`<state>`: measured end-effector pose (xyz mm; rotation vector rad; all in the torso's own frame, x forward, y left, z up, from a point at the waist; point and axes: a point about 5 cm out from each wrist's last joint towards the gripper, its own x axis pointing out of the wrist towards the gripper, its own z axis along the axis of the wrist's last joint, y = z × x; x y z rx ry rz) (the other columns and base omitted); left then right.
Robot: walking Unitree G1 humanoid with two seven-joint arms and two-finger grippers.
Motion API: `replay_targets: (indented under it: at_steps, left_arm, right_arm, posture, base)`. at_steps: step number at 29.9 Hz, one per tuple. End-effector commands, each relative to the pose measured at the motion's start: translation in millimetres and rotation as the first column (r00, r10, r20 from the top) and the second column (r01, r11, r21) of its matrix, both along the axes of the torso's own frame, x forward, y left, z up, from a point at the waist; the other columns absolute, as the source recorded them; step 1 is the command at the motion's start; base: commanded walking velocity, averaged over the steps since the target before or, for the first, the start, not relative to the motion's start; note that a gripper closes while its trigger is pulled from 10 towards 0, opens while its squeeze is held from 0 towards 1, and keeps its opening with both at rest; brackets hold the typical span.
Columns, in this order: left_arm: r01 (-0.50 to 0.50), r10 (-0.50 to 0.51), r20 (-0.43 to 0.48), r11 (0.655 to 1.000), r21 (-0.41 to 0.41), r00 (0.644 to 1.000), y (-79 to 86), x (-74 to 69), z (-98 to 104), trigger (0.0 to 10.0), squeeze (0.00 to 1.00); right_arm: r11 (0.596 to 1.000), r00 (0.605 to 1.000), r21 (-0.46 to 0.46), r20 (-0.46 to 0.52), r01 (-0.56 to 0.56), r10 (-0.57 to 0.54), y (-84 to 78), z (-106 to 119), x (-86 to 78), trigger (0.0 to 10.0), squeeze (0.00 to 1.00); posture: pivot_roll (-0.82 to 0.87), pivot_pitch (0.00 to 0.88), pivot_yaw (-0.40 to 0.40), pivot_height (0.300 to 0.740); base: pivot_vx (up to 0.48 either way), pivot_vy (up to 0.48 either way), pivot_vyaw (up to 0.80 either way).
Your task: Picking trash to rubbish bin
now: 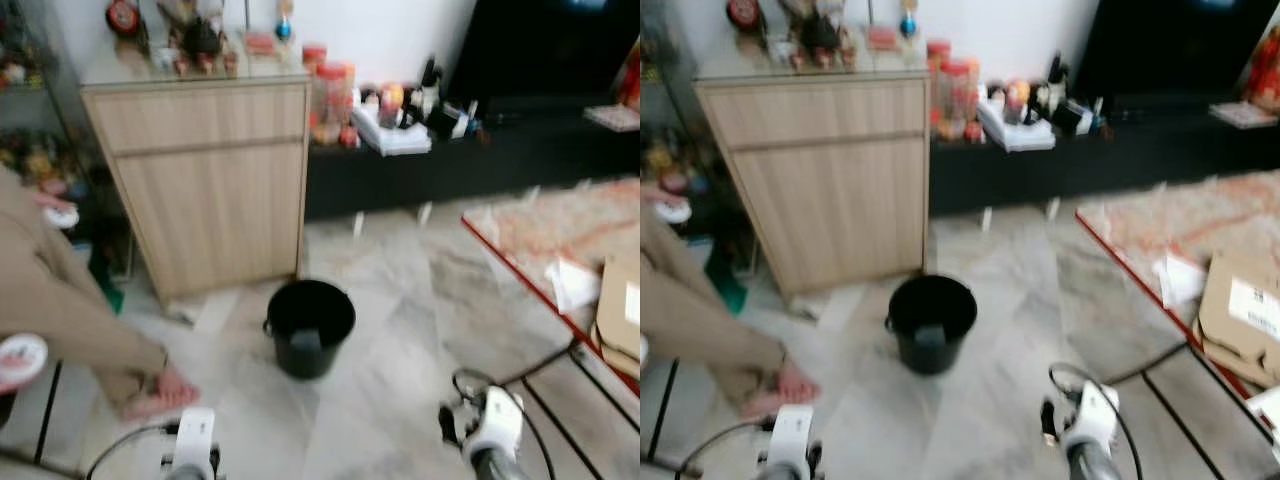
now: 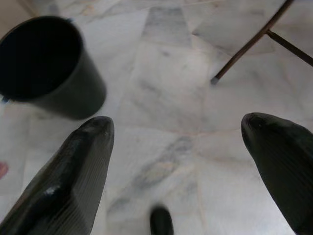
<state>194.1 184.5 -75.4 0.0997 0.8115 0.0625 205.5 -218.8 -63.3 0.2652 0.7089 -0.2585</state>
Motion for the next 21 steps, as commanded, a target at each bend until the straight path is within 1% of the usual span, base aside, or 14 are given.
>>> replay_targets:
  at_steps: [1, 12, 21]
  left_arm:
    - [0.023, -0.023, 0.003, 0.999, -0.034, 1.000, -13.7, 3.9, 0.4, 10.0, 0.00]
    - [0.025, -0.025, 0.001, 0.999, -0.036, 1.000, -14.4, 3.3, 0.1, 10.0, 0.00]
    - [0.026, -0.026, 0.004, 0.999, -0.038, 1.000, -15.3, 4.1, 0.4, 10.0, 0.00]
  right_arm:
    - [1.000, 1.000, -0.016, 0.013, 0.026, -0.026, -10.5, 3.3, 1.1, 10.0, 0.00]
    - [1.000, 1.000, -0.019, 0.009, 0.020, -0.019, -10.6, 3.0, 0.6, 10.0, 0.00]
    - [0.999, 1.000, -0.035, 0.002, -0.011, 0.011, -10.6, 3.5, 1.5, 10.0, 0.00]
  posture:
    - [0.11, 0.000, -0.081, 0.740]
    - [0.11, 0.000, -0.081, 0.740]
    - [0.11, 0.000, -0.082, 0.740]
  base:
    - [0.480, 0.000, 0.00]
    - [0.480, 0.000, 0.00]
    - [0.480, 0.000, 0.00]
